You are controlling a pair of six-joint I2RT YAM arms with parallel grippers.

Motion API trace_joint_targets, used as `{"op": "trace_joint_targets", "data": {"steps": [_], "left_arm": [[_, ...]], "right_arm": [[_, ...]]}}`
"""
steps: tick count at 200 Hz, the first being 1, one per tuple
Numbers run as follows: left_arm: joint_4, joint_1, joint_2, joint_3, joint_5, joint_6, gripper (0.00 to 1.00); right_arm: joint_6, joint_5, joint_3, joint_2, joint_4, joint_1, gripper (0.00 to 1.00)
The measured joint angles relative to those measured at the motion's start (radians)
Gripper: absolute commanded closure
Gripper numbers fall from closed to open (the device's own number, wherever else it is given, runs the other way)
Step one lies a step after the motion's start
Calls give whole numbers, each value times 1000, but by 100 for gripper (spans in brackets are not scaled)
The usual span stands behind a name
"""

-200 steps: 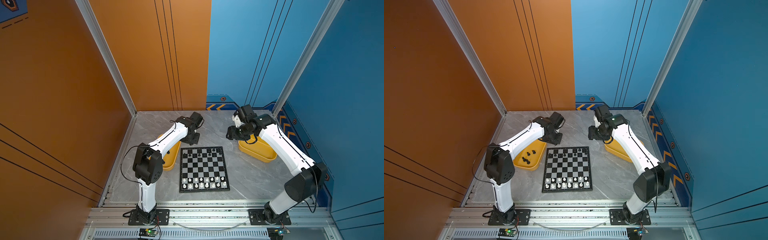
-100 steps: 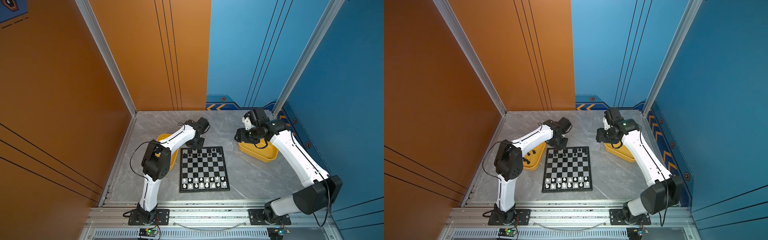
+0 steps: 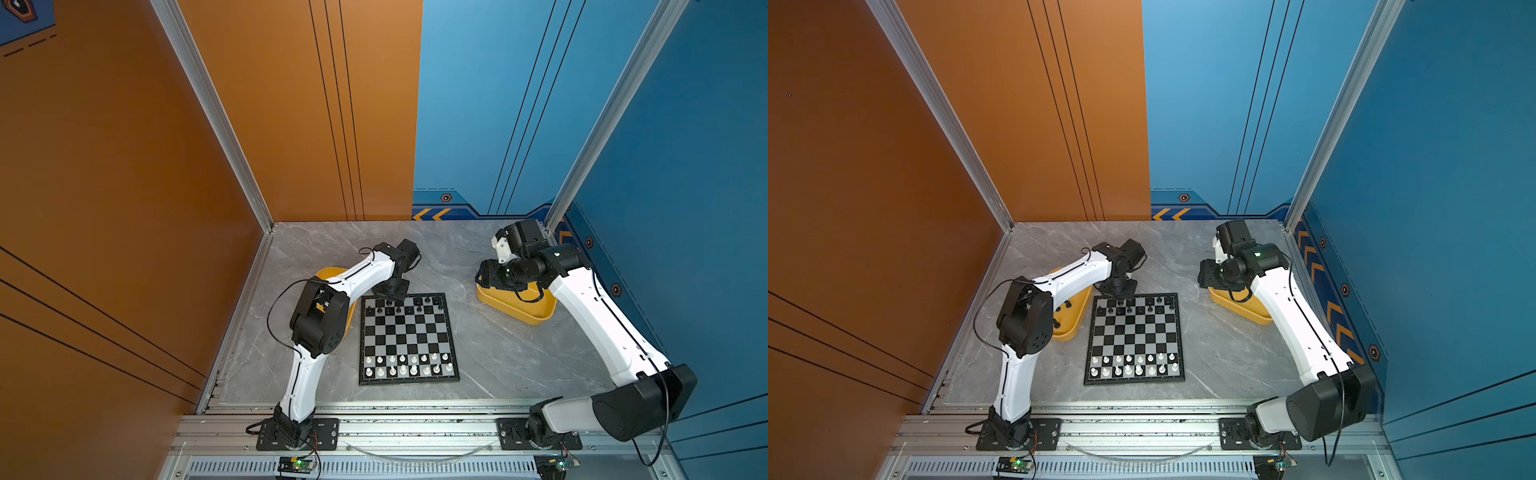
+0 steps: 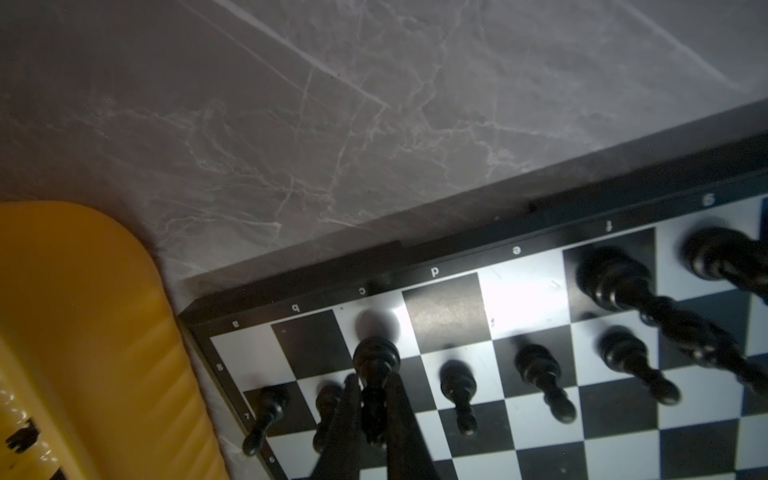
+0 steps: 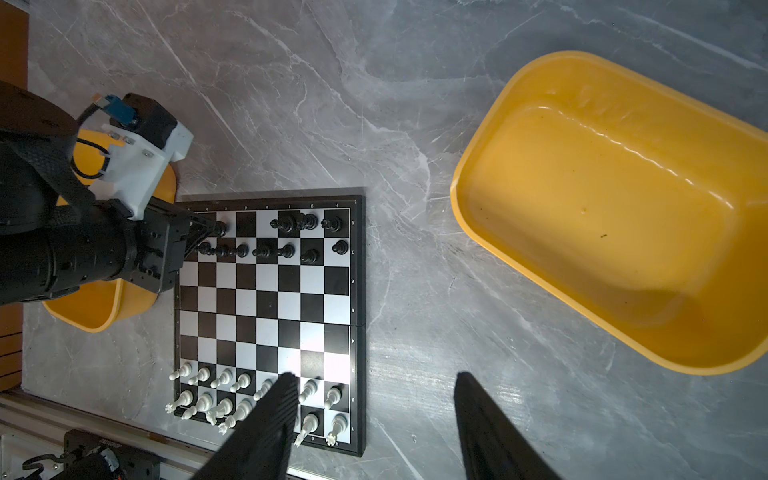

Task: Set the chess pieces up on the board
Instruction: 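Lower the black piece onto a farthest-row square and open the left gripper, then swing the left gripper back over the black-piece tray and lower it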

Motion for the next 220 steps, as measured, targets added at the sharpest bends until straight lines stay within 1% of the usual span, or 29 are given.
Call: {"op": "trace_joint_targets", "data": {"steps": [23,43,63,89,122,147,175,200,220], "left_arm": [[0,0,0,0,0,0,88],[0,0,0,0,0,3,79],[0,0,0,0,0,4,73],[8,0,0,0,0,3,70],[13,0,0,0,-2,3,62],[15,0,-15,0,-19,2,58],[15,8,-87,-1,-43,-1,54],[19,27,-199,-14,-56,-8,51],[27,61,-299,-54,-72,-19,51]], "right_arm": [[0,0,-3,-1,0,0,37],[0,0,-3,-1,0,0,37],[0,0,-3,-1,0,0,37],[0,0,-3,-1,0,0,37],[0,0,-3,-1,0,0,37],[0,0,-3,-1,0,0,37],[0,-1,-3,-1,0,0,37],[0,-6,4,12,0,4,37],[0,-11,19,41,3,18,37]]}}
